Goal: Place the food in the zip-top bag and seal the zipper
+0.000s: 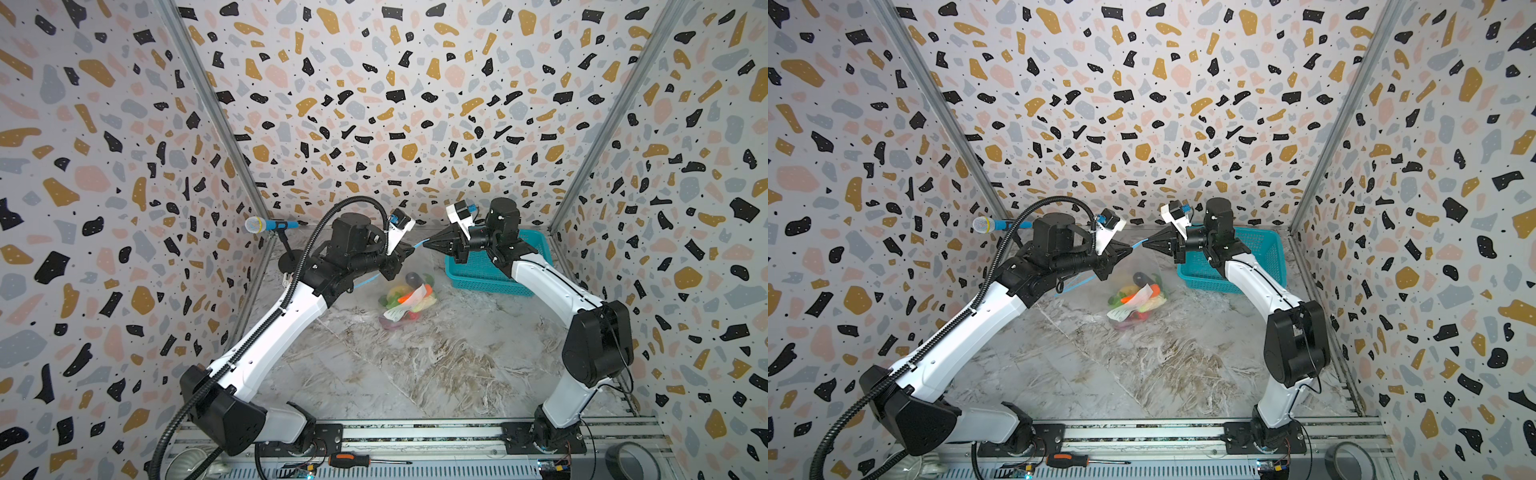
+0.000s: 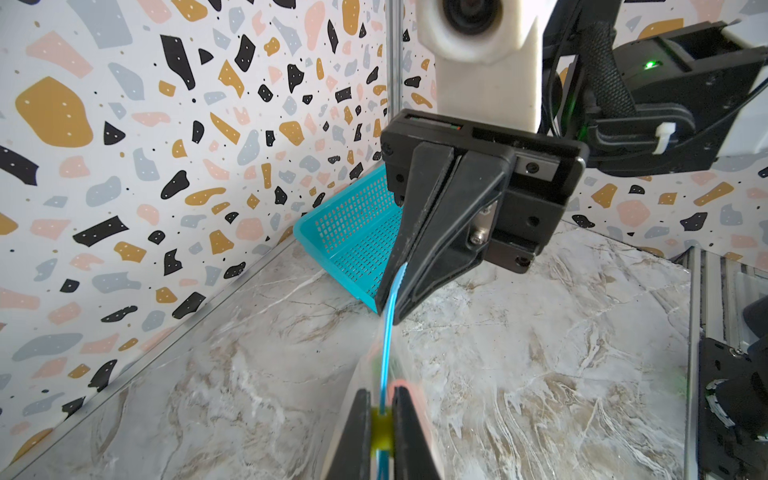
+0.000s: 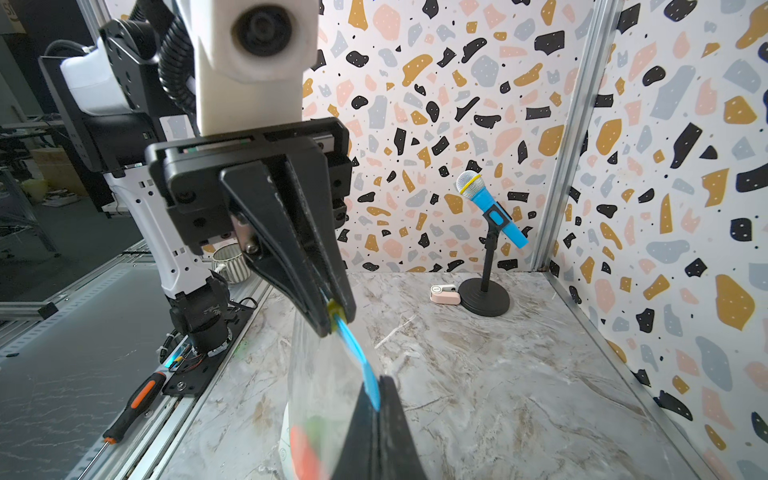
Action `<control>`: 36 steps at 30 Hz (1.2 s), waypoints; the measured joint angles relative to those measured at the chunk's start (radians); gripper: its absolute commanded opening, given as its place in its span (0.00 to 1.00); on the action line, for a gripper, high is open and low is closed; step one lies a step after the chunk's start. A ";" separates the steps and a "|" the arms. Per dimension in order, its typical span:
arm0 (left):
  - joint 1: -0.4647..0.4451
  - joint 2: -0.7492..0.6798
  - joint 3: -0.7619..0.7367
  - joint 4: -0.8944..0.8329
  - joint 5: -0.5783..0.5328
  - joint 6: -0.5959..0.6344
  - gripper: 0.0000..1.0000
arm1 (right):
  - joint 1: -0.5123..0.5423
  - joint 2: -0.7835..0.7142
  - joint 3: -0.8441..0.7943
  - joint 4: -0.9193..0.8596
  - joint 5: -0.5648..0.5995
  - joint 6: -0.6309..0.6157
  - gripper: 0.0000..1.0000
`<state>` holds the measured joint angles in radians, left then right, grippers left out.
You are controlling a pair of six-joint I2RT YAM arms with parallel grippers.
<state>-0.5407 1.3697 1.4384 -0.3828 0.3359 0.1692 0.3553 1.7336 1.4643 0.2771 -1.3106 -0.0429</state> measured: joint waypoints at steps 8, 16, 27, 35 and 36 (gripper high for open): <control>-0.002 -0.012 0.000 -0.033 0.004 0.000 0.08 | 0.007 -0.013 -0.011 -0.018 -0.004 -0.035 0.24; -0.002 -0.010 0.000 -0.056 0.029 0.000 0.08 | 0.031 -0.013 -0.010 -0.016 -0.006 -0.067 0.44; -0.002 -0.010 0.000 -0.062 0.045 -0.001 0.07 | 0.079 0.001 0.016 -0.035 -0.017 -0.099 0.18; -0.002 -0.010 0.000 -0.065 0.043 0.000 0.07 | 0.079 0.001 0.016 -0.065 -0.020 -0.134 0.00; -0.001 -0.010 0.000 -0.067 0.042 0.000 0.07 | 0.079 0.001 0.016 -0.069 -0.020 -0.137 0.00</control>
<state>-0.5415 1.3602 1.4387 -0.4500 0.3782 0.1688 0.4343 1.7348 1.4803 0.2085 -1.3304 -0.1799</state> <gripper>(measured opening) 0.106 0.050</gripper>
